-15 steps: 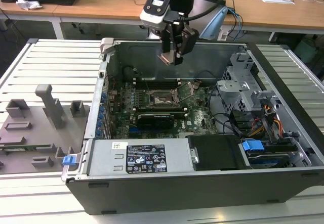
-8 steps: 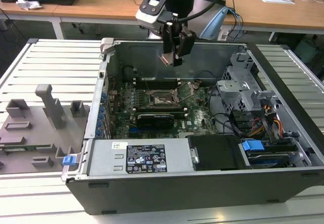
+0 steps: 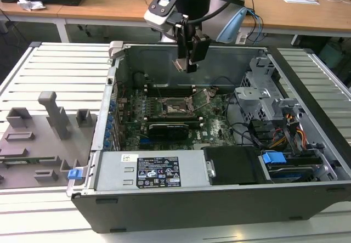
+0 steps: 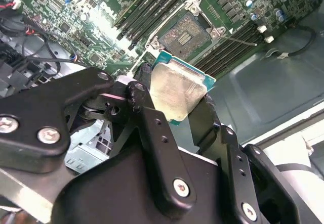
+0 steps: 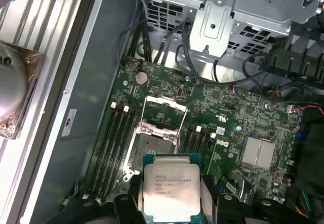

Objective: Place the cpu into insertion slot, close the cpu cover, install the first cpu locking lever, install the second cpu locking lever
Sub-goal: 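Place the cpu into insertion slot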

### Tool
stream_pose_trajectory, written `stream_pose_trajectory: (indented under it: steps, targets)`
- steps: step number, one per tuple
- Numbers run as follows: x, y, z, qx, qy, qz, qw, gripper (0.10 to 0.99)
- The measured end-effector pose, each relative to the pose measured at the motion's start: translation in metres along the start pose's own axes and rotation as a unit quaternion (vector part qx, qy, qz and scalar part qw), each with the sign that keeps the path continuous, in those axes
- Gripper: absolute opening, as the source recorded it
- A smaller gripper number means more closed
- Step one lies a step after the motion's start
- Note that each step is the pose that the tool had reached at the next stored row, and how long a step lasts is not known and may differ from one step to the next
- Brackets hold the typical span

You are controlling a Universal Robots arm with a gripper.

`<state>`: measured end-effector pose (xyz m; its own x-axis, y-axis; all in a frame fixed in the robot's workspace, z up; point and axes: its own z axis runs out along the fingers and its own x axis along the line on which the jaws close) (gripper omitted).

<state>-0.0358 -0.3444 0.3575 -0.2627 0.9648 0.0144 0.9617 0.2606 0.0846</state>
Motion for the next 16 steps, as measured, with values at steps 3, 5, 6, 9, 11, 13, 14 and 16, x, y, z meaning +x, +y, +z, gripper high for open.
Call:
stream_pose_trajectory:
  steps: [3,5,6,9,11,13,14,16]
  targets:
    - [0.0000,-0.0001,0.0007,-0.0003,-0.0020,0.022,0.9998,0.541]
    - [0.0000,-0.0001,0.0011,-0.0005,-0.0029,0.033,0.9994,0.541]
    - [0.0000,-0.0001,0.0013,-0.0006,-0.0038,0.043,0.9991,0.541]
    - [0.0000,-0.0002,0.0018,-0.0008,-0.0052,0.058,0.9983,0.541]
    - [0.0000,-0.0002,0.0020,-0.0008,-0.0060,0.067,0.9977,0.541]
    - [0.0000,-0.0002,0.0025,-0.0011,-0.0074,0.083,0.9965,0.541]
    - [0.0000,-0.0002,0.0027,-0.0011,-0.0081,0.091,0.9958,0.541]
    - [-0.0001,-0.0003,0.0033,-0.0013,-0.0096,0.109,0.9940,0.541]
